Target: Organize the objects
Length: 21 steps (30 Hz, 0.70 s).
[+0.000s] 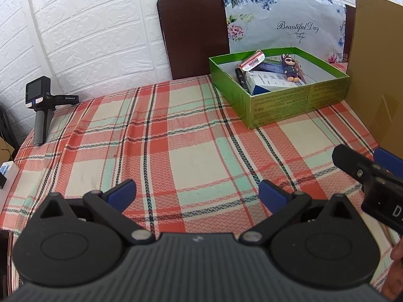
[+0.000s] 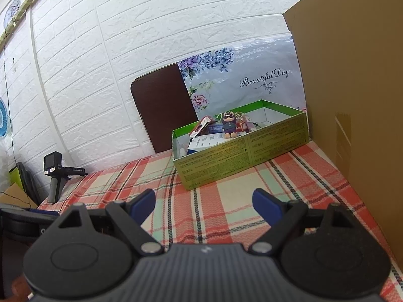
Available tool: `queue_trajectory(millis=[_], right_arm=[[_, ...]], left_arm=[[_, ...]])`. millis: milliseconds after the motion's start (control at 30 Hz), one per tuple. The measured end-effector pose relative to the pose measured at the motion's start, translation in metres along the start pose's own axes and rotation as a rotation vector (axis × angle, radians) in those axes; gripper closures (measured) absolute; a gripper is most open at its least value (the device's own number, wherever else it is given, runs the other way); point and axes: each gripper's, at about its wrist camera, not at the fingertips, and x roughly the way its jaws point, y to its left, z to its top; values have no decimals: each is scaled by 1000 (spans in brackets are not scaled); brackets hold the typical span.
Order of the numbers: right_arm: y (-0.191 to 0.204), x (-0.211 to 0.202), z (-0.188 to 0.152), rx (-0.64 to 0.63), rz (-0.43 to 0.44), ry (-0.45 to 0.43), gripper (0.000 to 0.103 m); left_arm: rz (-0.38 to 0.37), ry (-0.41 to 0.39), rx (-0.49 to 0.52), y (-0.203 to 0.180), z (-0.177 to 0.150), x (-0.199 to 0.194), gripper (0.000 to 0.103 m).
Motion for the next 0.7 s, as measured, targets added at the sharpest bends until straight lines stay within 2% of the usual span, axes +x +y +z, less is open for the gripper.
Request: queue_trajectory(millis=[700], right_arm=[[0,0,0,0,-2,2,15]], left_arm=[[-21,11,-10,0,0,3,0]])
